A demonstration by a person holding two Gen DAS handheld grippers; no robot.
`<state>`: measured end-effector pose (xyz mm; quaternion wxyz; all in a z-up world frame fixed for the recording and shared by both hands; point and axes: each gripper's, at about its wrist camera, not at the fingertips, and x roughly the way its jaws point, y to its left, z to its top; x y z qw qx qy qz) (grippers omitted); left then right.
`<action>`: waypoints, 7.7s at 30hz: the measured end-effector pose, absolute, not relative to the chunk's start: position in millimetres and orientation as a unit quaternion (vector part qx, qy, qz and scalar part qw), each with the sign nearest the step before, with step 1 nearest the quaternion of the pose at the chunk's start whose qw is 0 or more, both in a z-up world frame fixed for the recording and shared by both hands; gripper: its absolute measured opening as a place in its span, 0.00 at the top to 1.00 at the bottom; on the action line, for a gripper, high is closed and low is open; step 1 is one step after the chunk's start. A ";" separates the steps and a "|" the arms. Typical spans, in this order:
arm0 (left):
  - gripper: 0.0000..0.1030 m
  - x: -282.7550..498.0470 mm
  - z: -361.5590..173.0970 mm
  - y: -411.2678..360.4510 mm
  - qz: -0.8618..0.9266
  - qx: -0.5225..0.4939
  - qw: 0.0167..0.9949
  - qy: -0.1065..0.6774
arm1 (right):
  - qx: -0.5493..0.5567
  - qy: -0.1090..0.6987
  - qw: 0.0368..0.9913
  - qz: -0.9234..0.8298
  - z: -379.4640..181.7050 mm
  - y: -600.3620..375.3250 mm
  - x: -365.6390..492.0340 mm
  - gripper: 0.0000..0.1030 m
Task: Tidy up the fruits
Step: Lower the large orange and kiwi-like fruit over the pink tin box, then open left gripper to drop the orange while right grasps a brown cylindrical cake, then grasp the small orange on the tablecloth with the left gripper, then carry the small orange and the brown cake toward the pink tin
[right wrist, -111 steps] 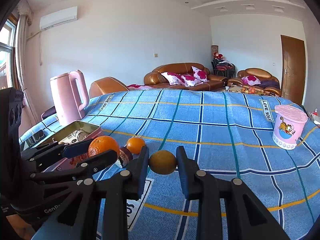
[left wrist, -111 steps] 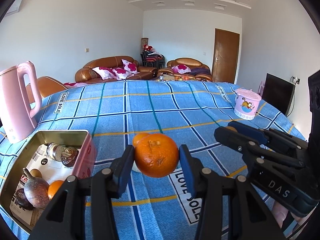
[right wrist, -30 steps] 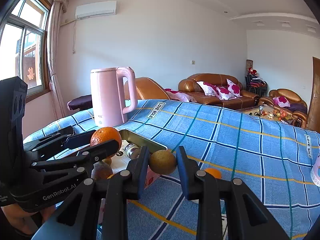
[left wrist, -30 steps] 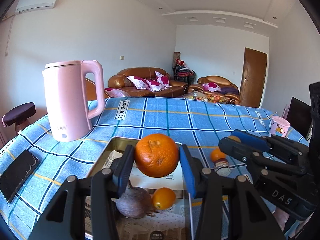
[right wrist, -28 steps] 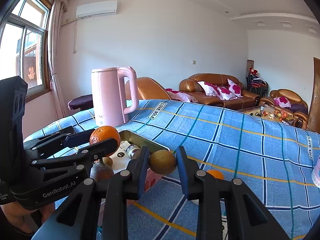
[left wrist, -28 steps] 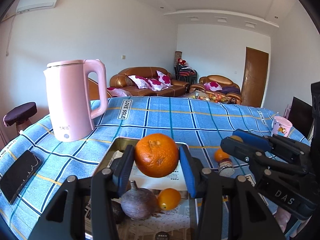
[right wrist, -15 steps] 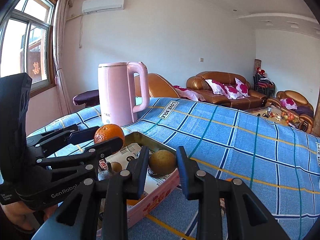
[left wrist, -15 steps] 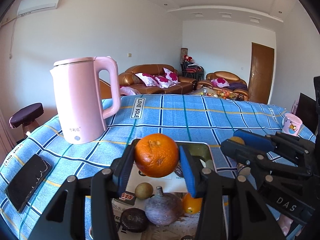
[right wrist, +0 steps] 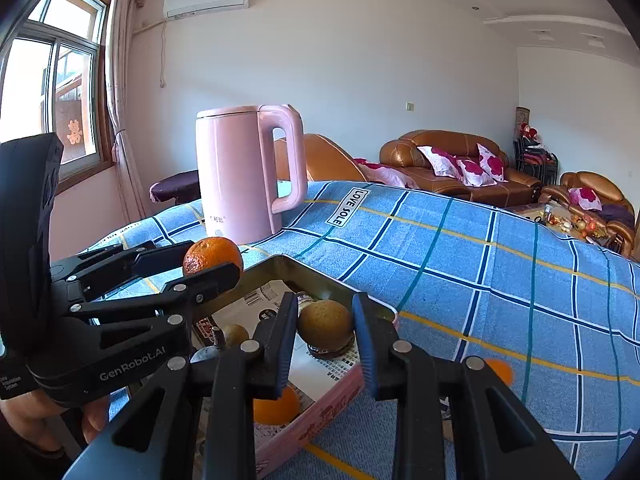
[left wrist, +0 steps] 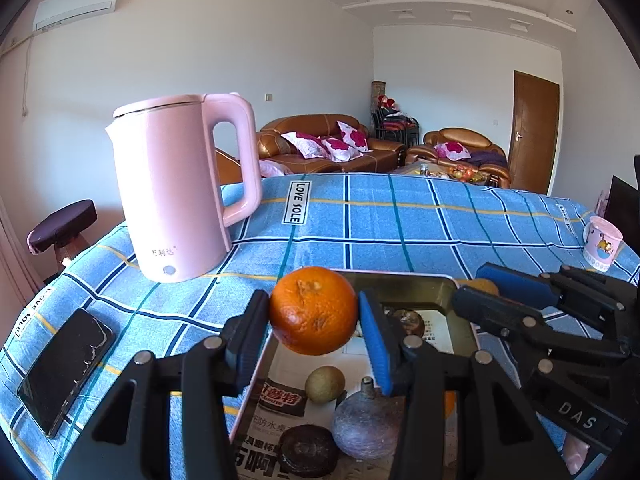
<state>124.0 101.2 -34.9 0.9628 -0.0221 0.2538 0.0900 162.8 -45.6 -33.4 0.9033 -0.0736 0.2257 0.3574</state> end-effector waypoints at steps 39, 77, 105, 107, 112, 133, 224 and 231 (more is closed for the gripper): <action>0.53 148.1 -50.5 97.5 0.077 0.014 0.943 0.324 | -0.091 0.281 0.888 0.351 -56.1 -23.9 180.5 0.70; 0.05 117.7 -25.3 57.0 0.068 -0.031 0.967 0.243 | -0.066 0.339 0.905 0.250 -67.1 -132.1 194.0 0.43; 0.16 187.0 -42.5 -78.5 -0.030 0.038 0.949 0.313 | -0.021 0.340 0.930 0.136 -64.6 -230.1 225.9 0.56; 0.20 199.2 -50.2 -86.0 -0.036 0.041 0.942 0.332 | -0.007 0.344 0.929 0.137 -65.2 -238.0 228.7 0.56; 0.31 224.8 -67.9 -95.1 -0.036 0.038 0.928 0.370 | 0.012 0.340 0.929 0.143 -64.9 -243.9 228.3 0.56; 0.61 236.1 -74.0 -89.0 -0.068 -0.005 0.920 0.385 | -0.009 0.323 0.934 0.154 -60.2 -238.9 220.1 0.56; 0.61 158.3 -31.9 -87.7 -0.016 0.024 0.983 0.183 | -0.019 0.142 0.974 0.175 -33.2 -245.7 152.6 0.55; 0.61 151.8 -30.5 -83.6 -0.010 0.019 0.985 0.172 | -0.018 0.129 0.976 0.176 -31.0 -246.6 146.6 0.55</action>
